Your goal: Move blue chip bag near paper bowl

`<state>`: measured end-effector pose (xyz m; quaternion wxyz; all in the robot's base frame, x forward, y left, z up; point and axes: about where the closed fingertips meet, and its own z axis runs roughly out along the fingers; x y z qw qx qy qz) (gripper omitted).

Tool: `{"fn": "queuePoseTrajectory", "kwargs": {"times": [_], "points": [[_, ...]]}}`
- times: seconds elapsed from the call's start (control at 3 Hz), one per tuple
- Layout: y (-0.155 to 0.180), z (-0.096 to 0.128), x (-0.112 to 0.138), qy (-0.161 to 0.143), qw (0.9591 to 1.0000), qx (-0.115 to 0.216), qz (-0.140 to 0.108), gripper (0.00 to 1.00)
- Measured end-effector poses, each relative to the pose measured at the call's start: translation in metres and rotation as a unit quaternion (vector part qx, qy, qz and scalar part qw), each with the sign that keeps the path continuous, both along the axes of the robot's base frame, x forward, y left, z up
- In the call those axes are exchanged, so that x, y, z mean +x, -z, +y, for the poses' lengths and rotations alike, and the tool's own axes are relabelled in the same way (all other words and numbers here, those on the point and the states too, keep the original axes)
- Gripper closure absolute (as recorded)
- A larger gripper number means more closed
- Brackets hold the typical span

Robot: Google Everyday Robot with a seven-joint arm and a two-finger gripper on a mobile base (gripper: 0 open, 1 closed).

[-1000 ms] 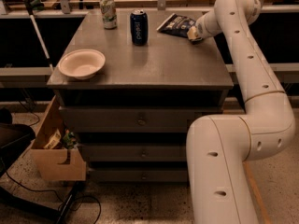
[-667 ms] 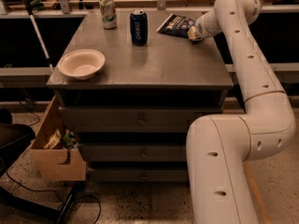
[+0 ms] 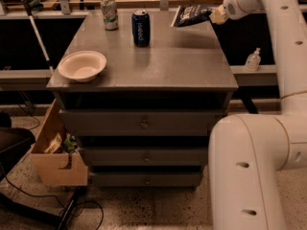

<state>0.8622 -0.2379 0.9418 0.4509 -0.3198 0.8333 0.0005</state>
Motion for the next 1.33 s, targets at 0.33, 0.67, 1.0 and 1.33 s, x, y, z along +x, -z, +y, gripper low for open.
{"fn": "queuePoseTrajectory", "kwargs": {"times": [0.33,0.67,1.0,1.33], "points": [[-0.065,-0.033,-0.055,-0.044,0.9975,-0.044,-0.033,1.00],[-0.059,-0.030,-0.054,-0.052,0.9970,-0.050,-0.029,1.00],[-0.049,-0.023,-0.053,-0.057,0.9971,-0.047,-0.016,1.00],[-0.069,-0.014,-0.071,-0.084,0.9958,-0.024,-0.026,1.00]]}}
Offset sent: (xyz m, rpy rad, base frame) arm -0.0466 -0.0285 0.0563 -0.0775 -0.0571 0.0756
